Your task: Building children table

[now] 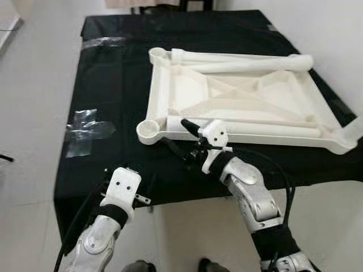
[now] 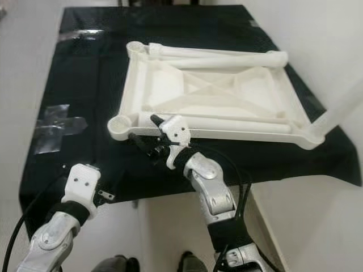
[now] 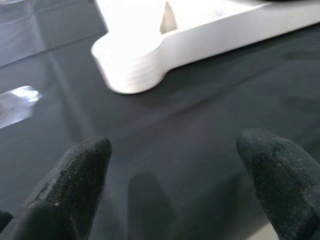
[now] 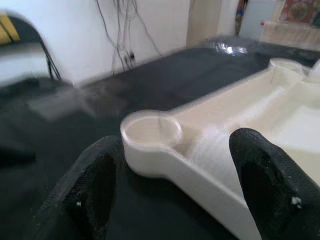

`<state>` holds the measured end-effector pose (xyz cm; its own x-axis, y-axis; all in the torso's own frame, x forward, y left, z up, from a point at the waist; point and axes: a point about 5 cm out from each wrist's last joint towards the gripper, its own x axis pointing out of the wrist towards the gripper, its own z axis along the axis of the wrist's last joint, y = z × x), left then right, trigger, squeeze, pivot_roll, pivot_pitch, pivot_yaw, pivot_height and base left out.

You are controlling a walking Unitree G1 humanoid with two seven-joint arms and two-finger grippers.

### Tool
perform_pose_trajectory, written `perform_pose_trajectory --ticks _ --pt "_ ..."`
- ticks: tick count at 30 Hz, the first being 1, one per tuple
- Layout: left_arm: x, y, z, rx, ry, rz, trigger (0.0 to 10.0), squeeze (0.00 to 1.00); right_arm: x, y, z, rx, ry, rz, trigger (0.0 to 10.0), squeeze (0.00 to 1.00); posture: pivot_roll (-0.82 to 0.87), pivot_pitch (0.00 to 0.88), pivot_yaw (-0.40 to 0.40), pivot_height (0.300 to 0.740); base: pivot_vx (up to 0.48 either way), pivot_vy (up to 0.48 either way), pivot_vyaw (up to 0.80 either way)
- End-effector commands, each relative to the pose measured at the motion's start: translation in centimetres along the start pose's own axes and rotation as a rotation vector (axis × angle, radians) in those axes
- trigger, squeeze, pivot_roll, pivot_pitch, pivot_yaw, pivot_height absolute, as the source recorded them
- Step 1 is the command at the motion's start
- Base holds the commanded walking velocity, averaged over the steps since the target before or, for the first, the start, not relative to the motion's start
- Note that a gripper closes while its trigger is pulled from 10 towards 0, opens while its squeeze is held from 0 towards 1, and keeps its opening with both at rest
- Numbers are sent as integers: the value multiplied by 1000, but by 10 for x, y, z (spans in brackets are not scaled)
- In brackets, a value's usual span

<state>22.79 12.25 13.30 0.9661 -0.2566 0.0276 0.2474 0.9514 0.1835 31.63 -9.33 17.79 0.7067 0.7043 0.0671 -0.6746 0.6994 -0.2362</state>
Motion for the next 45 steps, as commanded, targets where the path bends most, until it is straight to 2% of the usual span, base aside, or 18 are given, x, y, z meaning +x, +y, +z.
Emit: perform_pose_trajectory --ticks 1,2,7,9,10,12,15,16,19,20,23,29,32,34,38,40,44,45 --pt "-2 -3 -3 -12 15 -5 10000 0 -1 3 -9 -2 55 23 10000 0 54 207 -35 740 0 0 0" --pt "-2 -3 -3 -9 19 -6 10000 0 0 5 -7 -30 90 126 10000 0 55 210 -32 740 0 0 0" --pt "-2 -3 -4 -6 21 -12 10000 0 2 3 -7 -69 135 170 10000 0 59 212 -30 740 0 0 0" --pt "-2 -5 -4 9 23 -28 10000 0 4 2 -9 -155 209 254 10000 0 62 216 -26 740 0 0 0" --pt "-2 -5 -4 9 23 -28 10000 0 4 2 -9 -155 209 254 10000 0 62 216 -26 740 0 0 0" --pt "-2 -8 -5 49 23 -59 10000 0 9 -2 -9 -211 280 313 10000 0 64 217 -26 740 0 0 0" --pt "-3 -11 -6 99 21 -92 10000 0 16 -7 -7 -218 338 335 10000 0 66 218 -26 740 0 0 0" --pt "-3 -11 -6 99 21 -92 10000 0 16 -7 -7 -218 338 335 10000 0 66 218 -26 740 0 0 0" --pt "-4 -12 -5 81 23 -94 10000 0 33 -17 15 -218 307 347 10000 0 71 224 -27 740 0 0 0" --pt "-4 -12 -5 81 23 -94 10000 0 33 -17 15 -218 307 347 10000 0 71 224 -27 740 0 0 0" --pt "-5 -13 -5 70 24 -96 10000 0 44 -24 34 -214 272 355 10000 0 75 234 -31 740 0 0 0" --pt "-6 -13 -5 68 25 -97 10000 0 49 -27 39 -214 266 356 10000 0 75 237 -34 740 0 0 0" --pt "-7 -15 -4 65 25 -98 10000 0 55 -34 30 -299 417 338 10000 0 81 245 -37 740 0 0 0" --pt "-7 -16 -4 65 25 -98 10000 0 55 -37 27 -317 463 346 10000 0 81 248 -40 740 0 0 0" --pt "-8 -16 -4 63 25 -100 10000 0 56 -46 25 -324 529 307 10000 0 78 251 -42 740 0 0 0" --pt "-8 -17 -4 60 25 -100 10000 0 60 -55 28 -324 575 243 10000 0 78 252 -44 740 0 0 0" --pt "-9 -17 -3 59 25 -99 10000 0 60 -57 27 -352 607 249 10000 0 79 254 -44 740 0 0 0" --pt "-8 -17 -3 59 25 -99 10000 0 58 -55 25 -365 628 293 10000 0 79 254 -46 740 0 0 0"
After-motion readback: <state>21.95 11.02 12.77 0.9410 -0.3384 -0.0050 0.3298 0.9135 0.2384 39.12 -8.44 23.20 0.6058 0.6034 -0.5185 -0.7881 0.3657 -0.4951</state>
